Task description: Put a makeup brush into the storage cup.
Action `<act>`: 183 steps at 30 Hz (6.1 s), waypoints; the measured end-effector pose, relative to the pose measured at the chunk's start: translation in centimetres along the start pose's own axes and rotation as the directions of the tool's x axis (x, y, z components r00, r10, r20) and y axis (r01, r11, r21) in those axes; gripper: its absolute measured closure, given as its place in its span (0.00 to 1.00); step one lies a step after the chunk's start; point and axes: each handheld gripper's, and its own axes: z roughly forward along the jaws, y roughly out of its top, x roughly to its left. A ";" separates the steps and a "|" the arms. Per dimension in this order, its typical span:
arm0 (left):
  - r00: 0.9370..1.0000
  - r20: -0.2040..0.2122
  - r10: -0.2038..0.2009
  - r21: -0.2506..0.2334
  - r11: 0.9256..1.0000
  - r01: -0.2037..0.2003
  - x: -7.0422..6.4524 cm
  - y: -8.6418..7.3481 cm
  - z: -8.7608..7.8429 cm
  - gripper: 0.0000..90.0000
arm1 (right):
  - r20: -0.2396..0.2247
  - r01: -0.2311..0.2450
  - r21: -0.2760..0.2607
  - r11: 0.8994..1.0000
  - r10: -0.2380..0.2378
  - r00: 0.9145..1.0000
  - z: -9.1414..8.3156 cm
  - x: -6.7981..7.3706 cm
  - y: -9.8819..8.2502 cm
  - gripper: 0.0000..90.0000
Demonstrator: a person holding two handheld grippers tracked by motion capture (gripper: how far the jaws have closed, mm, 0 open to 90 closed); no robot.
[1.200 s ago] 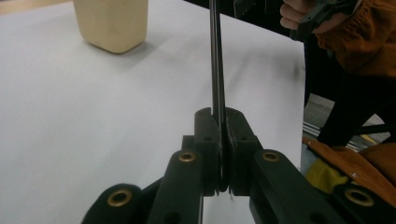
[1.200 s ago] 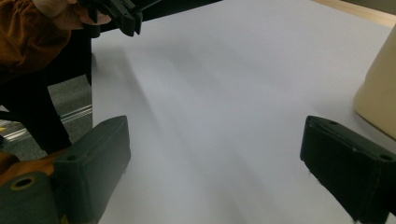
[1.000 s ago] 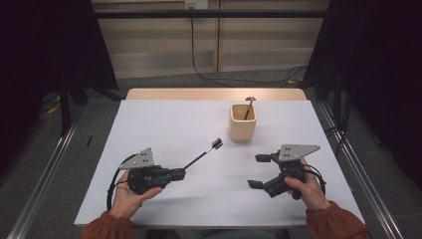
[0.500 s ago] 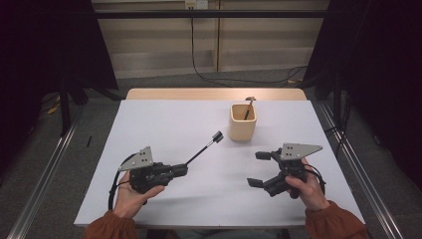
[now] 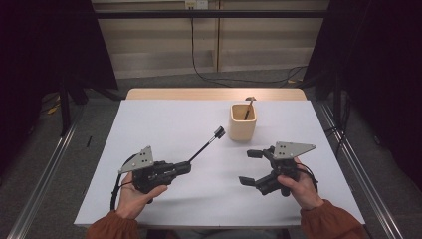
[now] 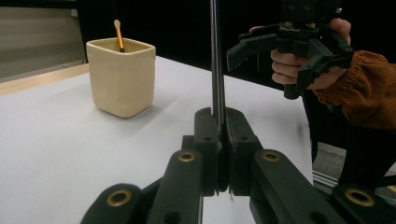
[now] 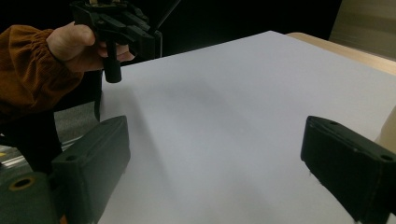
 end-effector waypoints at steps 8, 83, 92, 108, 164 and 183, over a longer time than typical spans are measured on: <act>1.000 0.022 0.017 -0.003 1.000 -0.017 -0.4 0.5 0.9 0.95 | -0.045 0.013 -0.020 1.000 -0.014 0.999 0.2 0.0 1.1 0.11; 0.996 0.069 0.052 0.088 0.994 -0.058 -1.2 -1.5 4.3 0.95 | -0.187 -0.095 -0.093 0.991 0.076 0.979 3.9 -0.9 3.6 0.88; 0.996 0.065 0.061 0.092 0.994 -0.067 -1.1 -1.6 4.5 0.94 | -0.242 -0.143 -0.102 0.984 0.115 0.964 4.0 -1.0 3.6 0.93; 0.998 0.007 0.055 0.060 0.997 -0.055 -0.8 -1.4 4.2 0.70 | -0.202 -0.144 -0.091 0.985 0.123 0.972 4.1 -0.8 4.6 0.95; 0.971 -0.238 -0.005 0.015 1.000 0.009 -0.7 -1.1 -1.1 0.03 | -0.066 -0.146 -0.054 0.988 0.142 0.988 -0.2 -2.4 3.6 0.95; 0.959 -0.284 -0.001 0.013 1.000 0.005 -0.8 -2.5 -3.6 0.02 | -0.006 -0.149 -0.056 0.987 0.149 0.989 -2.0 -3.5 3.9 0.95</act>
